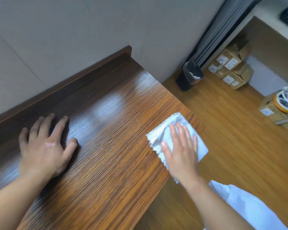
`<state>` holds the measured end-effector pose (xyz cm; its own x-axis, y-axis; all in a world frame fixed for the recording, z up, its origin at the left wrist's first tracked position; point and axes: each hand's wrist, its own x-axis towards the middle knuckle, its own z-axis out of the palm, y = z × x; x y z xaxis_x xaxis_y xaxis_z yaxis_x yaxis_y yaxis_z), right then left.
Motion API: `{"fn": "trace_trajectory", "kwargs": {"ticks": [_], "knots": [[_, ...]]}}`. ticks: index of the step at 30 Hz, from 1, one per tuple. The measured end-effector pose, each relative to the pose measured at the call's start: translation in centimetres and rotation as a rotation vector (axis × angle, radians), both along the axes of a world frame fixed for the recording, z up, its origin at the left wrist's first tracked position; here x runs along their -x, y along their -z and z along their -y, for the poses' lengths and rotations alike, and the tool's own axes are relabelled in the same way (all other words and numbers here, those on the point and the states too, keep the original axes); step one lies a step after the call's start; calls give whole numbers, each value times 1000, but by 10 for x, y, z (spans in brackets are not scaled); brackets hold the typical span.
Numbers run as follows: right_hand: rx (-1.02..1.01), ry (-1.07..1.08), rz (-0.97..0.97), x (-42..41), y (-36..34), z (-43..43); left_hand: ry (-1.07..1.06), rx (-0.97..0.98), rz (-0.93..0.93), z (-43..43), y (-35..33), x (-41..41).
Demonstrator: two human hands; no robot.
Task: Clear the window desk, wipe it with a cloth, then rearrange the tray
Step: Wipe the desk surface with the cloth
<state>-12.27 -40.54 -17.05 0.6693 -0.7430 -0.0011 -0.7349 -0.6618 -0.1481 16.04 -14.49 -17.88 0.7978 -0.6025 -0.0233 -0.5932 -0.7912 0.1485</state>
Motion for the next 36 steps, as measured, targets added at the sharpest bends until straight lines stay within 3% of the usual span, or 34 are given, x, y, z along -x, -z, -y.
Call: {"fn": "trace_trajectory", "kwargs": {"ticks": [3, 5, 9, 12, 14, 18, 21, 23, 27, 30, 31, 33, 34, 35, 36], "knots": [[-69, -221, 42, 4, 11, -139, 2, -6, -8, 0, -3, 1], [-42, -409, -45, 10, 23, -202, 5, 1, -26, -2, -3, 1], [288, -646, -142, 20, 40, -208, 35, -22, -83, -4, -7, -5], [173, -942, -177, 23, 20, -176, 44, -13, -97, -13, -12, -2], [45, -806, -81, 5, 7, -118, 45, -13, -84, -32, -13, 4], [-22, -239, -145, -48, -5, 8, 22, -51, -83, -82, -11, 8], [-71, 107, -86, -100, -7, 7, -69, -64, -76, -125, -14, 1], [-38, 121, -64, -124, -6, -40, -128, -79, -69, -155, -17, -5], [39, -506, 10, -114, 1, -230, -127, -134, -60, -201, -20, -11], [-82, -686, 148, -83, 25, -346, -163, -126, -50, -226, -18, -6], [-108, -817, 96, -75, 27, -356, -172, -112, -42, -231, -17, -4], [222, -982, -12, -70, 18, -336, -183, -81, -39, -235, -14, -1], [238, -1130, -98, -72, 18, -314, -191, -69, -43, -235, -13, 0], [176, -1241, -87, -73, 17, -280, -197, -64, -45, -234, -12, 1], [91, -1222, 0, -84, 13, -247, -198, -63, -46, -234, -11, 1]]}}
